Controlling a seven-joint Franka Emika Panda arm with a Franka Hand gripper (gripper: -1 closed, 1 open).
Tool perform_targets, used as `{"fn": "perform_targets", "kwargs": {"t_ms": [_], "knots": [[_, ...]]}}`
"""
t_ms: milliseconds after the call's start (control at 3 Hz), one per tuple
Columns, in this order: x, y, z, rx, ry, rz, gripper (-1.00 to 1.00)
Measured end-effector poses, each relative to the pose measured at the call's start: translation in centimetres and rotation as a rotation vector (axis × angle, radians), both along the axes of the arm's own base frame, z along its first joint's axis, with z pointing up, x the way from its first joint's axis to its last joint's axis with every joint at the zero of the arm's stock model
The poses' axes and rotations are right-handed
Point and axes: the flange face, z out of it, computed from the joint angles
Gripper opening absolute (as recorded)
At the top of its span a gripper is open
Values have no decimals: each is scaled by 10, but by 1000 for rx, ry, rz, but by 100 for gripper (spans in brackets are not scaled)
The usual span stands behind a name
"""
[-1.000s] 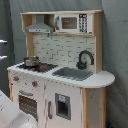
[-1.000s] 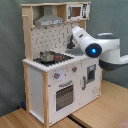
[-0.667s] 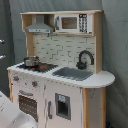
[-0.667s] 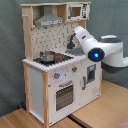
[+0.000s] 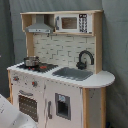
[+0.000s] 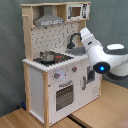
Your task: Play with the kitchen
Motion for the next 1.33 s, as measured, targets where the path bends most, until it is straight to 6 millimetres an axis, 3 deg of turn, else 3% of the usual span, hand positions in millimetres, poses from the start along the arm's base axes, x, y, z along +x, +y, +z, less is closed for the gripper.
{"fn": "perform_targets", "kwargs": {"t_ms": [667, 1333], "knots": [[-2, 24, -34, -204, -51, 139, 100], [13, 31, -73, -358, -2, 265, 100]]}}
